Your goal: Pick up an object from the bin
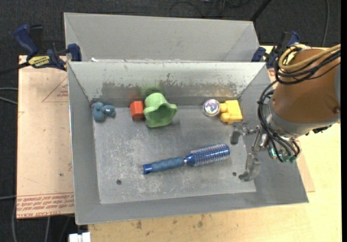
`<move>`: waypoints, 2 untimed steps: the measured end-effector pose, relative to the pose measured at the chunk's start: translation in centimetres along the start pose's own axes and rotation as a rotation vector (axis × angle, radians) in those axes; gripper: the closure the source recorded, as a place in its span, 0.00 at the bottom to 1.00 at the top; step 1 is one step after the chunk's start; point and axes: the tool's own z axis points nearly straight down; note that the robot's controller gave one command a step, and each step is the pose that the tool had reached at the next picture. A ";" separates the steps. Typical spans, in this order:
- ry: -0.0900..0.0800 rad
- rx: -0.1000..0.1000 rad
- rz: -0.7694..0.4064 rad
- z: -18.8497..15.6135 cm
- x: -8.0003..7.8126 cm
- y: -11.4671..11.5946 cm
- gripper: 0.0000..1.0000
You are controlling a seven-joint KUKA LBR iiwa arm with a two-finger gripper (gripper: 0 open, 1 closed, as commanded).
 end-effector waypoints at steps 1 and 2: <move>-0.004 -0.001 -0.226 13.7 -5.6 5.2 0.00; -0.011 0.000 -0.212 10.3 -5.0 6.6 0.00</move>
Offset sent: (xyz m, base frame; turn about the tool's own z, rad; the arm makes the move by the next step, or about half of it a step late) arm 0.0556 0.0504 -0.1346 -0.2256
